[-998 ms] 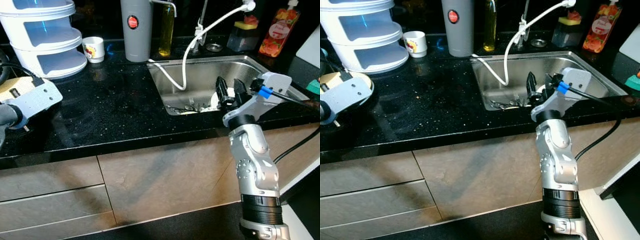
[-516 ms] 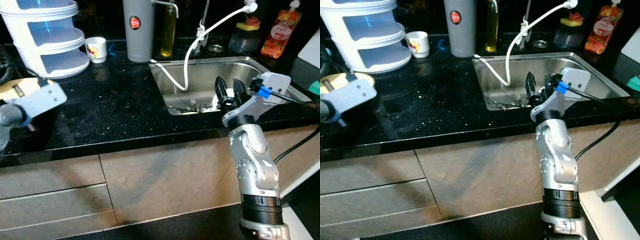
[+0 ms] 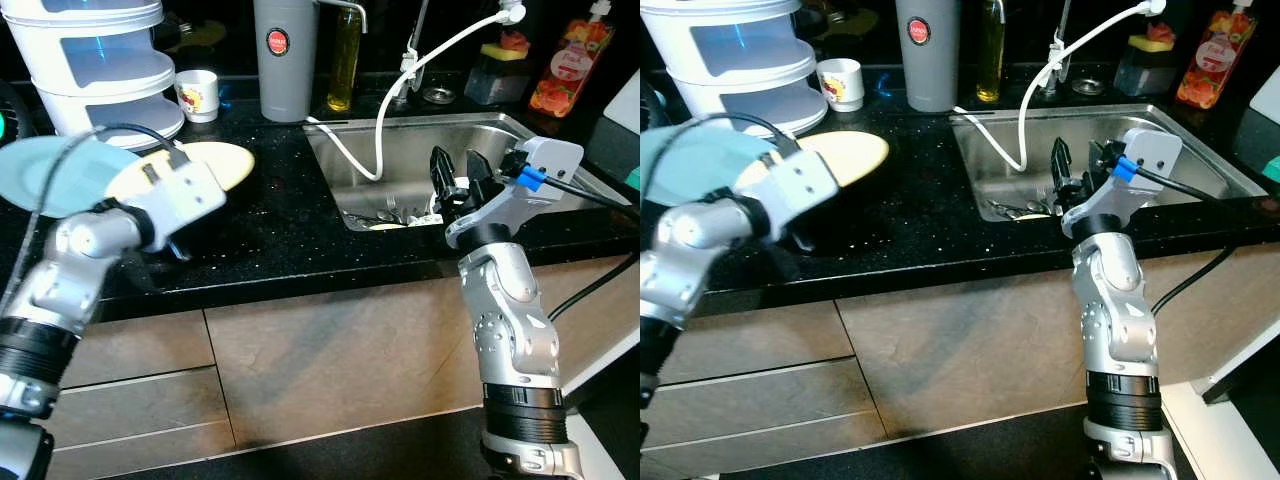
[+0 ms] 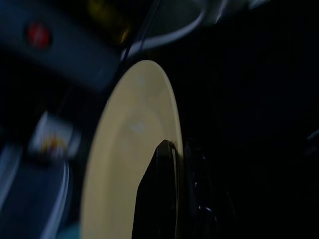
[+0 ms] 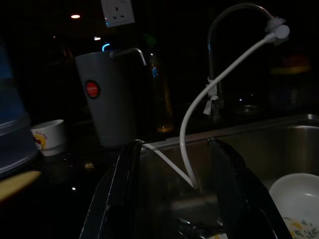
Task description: Kitchen organization
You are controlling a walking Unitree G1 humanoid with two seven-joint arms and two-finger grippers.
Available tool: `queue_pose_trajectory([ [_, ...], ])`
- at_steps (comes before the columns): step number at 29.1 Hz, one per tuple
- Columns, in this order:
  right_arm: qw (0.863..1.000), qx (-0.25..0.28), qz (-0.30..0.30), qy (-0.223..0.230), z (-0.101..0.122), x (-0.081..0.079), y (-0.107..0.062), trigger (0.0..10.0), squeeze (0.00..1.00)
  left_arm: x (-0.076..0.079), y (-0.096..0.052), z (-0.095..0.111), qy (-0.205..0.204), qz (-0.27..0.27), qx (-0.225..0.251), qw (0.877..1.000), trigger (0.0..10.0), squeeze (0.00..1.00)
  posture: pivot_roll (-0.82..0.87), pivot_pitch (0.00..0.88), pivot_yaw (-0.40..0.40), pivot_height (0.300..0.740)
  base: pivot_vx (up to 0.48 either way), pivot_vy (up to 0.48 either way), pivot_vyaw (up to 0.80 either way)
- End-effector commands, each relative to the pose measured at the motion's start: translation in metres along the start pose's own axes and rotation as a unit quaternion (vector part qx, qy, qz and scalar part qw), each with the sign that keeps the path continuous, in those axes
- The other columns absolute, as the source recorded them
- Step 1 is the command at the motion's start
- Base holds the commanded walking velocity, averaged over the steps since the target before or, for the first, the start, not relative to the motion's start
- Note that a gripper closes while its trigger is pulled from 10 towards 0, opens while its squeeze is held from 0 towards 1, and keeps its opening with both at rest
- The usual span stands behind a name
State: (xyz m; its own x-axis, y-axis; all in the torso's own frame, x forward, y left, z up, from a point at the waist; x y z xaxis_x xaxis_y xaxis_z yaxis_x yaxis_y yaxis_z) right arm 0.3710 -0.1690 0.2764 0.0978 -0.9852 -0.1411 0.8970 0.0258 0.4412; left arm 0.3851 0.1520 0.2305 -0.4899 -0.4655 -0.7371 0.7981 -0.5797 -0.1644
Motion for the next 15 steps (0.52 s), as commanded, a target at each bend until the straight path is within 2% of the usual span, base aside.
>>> queue_pose_trajectory([
  [1,1.0,-0.004,-0.003,0.0,-0.002,0.003,0.001,10.0,0.0,0.018,0.008,0.008,0.009,-0.033,0.014,0.999,10.0,0.0,0.13,0.014,-0.058,0.74,0.0,0.0,0.0],
  [3,1.0,-0.004,-0.001,0.0,-0.001,0.002,0.002,10.0,0.0,0.02,0.01,0.012,0.011,-0.037,0.019,0.999,10.0,0.0,0.13,0.014,-0.058,0.74,0.0,0.0,0.0],
  [5,1.0,-0.001,0.001,-0.001,0.0,0.001,0.003,10.0,0.0,0.017,0.015,0.029,0.019,-0.033,0.048,0.998,10.0,0.0,0.12,0.006,-0.054,0.74,0.0,0.0,0.0],
  [6,1.0,-0.001,0.001,-0.001,0.0,0.001,0.003,10.0,0.0,0.017,0.015,0.029,0.019,-0.033,0.048,0.998,10.0,0.0,0.12,0.006,-0.054,0.74,0.0,0.0,0.0],
  [8,1.0,-0.001,-0.002,-0.002,0.0,0.003,0.002,10.0,0.0,0.014,0.018,0.057,0.025,-0.026,0.106,0.994,10.0,0.0,0.12,0.006,-0.055,0.74,0.0,0.0,0.0],
  [9,1.0,-0.001,-0.002,-0.002,0.0,0.003,0.002,10.0,0.0,0.014,0.018,0.057,0.025,-0.026,0.106,0.994,10.0,0.0,0.12,0.006,-0.055,0.74,0.0,0.0,0.0],
  [11,1.0,0.0,-0.002,-0.003,0.001,0.004,0.002,10.0,0.0,0.003,0.017,0.083,0.04,0.002,0.155,0.987,10.0,0.0,0.12,0.006,-0.056,0.74,0.0,0.0,0.0],
  [15,1.0,0.001,-0.002,-0.002,0.001,0.003,0.002,10.0,0.0,-0.007,0.017,0.095,0.063,0.033,0.175,0.982,10.0,0.0,0.12,0.007,-0.058,0.74,0.0,0.0,0.0],
])
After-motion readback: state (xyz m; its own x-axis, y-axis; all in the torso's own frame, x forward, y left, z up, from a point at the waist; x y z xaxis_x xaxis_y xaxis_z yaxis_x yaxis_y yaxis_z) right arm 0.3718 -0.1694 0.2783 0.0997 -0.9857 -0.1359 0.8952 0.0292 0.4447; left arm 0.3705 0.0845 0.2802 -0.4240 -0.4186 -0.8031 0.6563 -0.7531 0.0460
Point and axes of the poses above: a point about 5 cm out from each wrist's last joint towards the gripper, its own y axis pointing out of the wrist towards the gripper, its own z axis along the axis of the wrist's last joint, x = y × z, the point moved 5 cm from there along y, pointing out of the wrist towards the gripper, and after that the axes turned 3 degrees about -y, right-handed, at the moved point
